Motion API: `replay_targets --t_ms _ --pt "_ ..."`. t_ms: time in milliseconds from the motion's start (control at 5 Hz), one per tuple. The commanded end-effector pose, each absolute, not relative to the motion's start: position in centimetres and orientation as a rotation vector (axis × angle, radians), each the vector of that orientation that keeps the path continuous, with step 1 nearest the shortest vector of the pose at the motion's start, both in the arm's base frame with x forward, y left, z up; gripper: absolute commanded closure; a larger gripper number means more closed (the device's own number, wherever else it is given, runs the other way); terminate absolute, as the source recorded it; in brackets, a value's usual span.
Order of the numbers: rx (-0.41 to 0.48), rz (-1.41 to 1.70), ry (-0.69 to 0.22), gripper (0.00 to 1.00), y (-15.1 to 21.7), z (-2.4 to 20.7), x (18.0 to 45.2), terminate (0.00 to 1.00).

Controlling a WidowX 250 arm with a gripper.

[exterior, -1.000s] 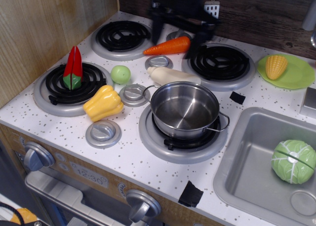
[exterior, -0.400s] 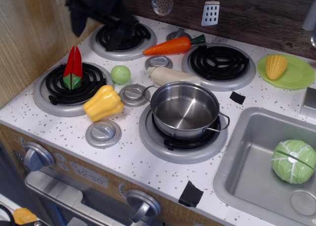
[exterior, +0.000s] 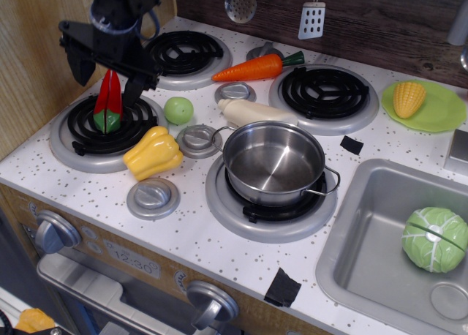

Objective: Put pepper in pan

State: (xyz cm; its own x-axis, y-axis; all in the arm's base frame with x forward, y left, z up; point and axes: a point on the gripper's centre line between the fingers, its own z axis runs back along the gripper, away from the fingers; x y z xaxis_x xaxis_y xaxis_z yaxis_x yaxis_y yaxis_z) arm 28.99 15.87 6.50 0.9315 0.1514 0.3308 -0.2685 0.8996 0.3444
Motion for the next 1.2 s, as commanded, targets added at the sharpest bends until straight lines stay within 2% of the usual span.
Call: replay_targets --t_ms 0,600,800,1000 --pt "0.351 0.214 -0.386 0.00 18.4 5.2 29.1 0.00" --pt "0.211 0.238 -0.448 0.00 19.1 2.0 29.5 0.00" --pt "0.194 0.240 -0.414 1.00 18.6 3.4 29.6 0.00" --pt "0.166 0.254 -0.326 1.00 16.1 7.0 29.8 0.00"
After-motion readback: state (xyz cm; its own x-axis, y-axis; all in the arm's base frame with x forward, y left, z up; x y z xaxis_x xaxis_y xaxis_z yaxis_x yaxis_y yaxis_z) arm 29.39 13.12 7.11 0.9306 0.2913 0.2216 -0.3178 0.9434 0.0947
